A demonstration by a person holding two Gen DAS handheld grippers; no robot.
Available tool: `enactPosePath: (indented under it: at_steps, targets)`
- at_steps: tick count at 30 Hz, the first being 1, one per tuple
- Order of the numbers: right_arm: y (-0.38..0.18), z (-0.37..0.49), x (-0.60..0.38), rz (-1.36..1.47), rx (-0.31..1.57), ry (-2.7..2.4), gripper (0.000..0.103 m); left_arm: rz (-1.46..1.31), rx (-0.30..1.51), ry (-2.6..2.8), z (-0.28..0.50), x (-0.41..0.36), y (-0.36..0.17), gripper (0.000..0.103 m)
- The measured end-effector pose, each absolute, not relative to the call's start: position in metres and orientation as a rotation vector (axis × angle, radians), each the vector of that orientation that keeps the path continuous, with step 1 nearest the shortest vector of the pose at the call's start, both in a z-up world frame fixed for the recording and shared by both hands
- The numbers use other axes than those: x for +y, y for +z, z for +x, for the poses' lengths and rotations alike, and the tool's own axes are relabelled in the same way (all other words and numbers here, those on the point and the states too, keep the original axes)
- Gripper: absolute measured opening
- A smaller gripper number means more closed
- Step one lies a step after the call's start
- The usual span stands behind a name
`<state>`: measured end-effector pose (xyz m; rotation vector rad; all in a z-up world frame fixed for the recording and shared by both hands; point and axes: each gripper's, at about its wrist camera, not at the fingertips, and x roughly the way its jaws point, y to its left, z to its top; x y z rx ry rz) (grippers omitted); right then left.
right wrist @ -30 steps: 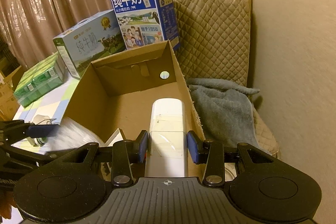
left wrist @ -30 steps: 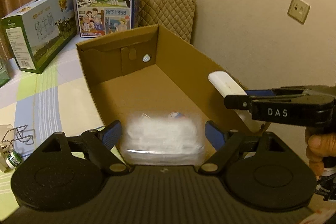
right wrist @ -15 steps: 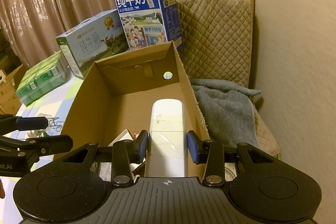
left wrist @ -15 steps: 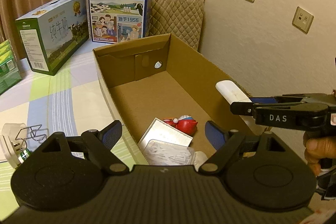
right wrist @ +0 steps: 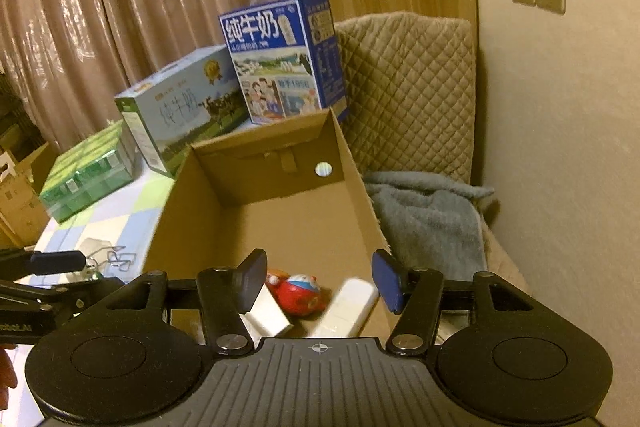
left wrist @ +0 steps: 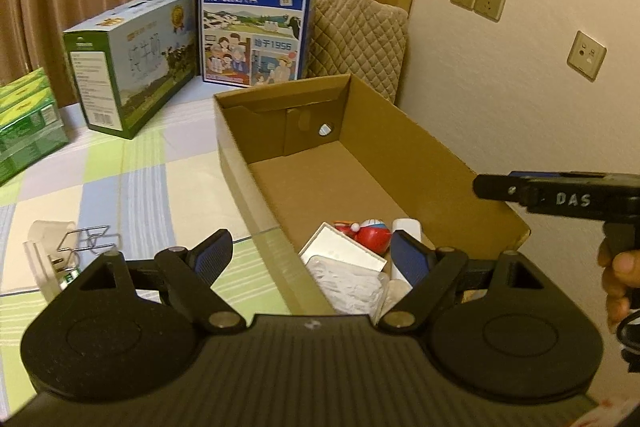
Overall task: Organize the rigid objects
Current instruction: 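Open the right gripper to drop the power strip into the box, then withdraw both grippers from the box toward the white square nightlight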
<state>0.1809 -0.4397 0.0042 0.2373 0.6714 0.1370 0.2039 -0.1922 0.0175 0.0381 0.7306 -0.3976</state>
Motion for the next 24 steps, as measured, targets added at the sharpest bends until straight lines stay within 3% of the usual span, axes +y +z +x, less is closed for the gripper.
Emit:
enactPosePath:
  at_steps: [24]
  targets:
    - [0.047,0.137,-0.306,0.155,0.642,0.305,0.062,-0.023,0.628,-0.212,0.137,-0.047,0.056,0.083]
